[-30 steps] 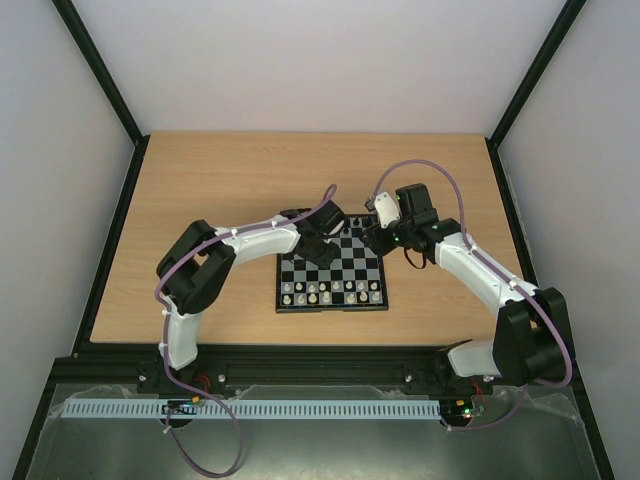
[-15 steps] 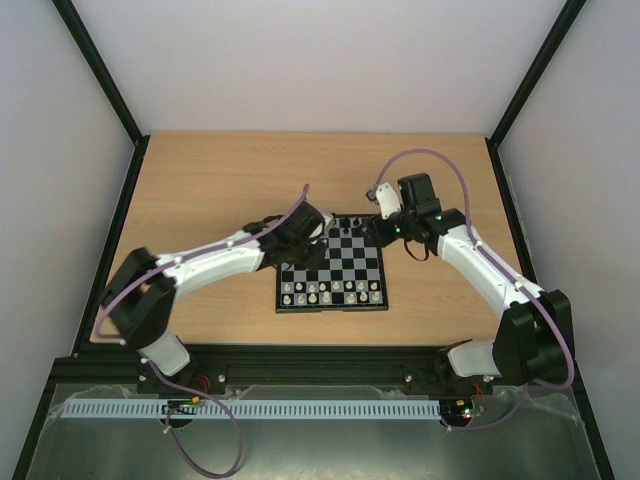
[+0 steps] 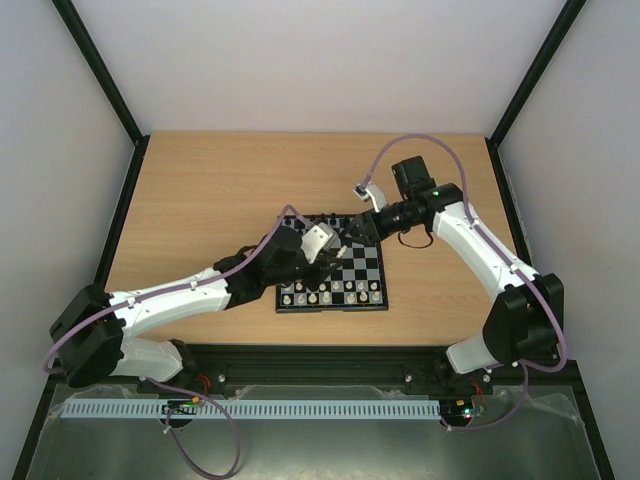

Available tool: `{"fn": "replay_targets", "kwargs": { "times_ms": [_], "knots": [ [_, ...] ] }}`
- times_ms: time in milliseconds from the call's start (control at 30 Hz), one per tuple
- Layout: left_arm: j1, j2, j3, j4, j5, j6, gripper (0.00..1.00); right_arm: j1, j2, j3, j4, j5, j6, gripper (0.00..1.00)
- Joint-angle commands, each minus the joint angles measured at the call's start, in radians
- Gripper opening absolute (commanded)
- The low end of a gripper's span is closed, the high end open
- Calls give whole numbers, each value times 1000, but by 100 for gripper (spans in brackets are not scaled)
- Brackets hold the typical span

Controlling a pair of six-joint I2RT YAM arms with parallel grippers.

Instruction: Set up the chess pieces on the board

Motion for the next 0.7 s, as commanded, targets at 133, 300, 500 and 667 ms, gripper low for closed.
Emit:
{"fn": "replay_targets", "kwargs": {
  "times_ms": [133,300,500,667],
  "knots": [
    [-14,-19,-10,112,-12,18,12,3,2,-22,-144,-164,-38,46],
    [-22,-7,1,105,-26,25,12,6,6,-44,-150,-192,-49,38],
    [-27,-5,9,95,-37,25,12,6,5,-49,-145,-197,-46,24],
    [-27,9,20,77,-54,11,16,6,-6,-52,-146,-196,-56,11]
  ]
}}
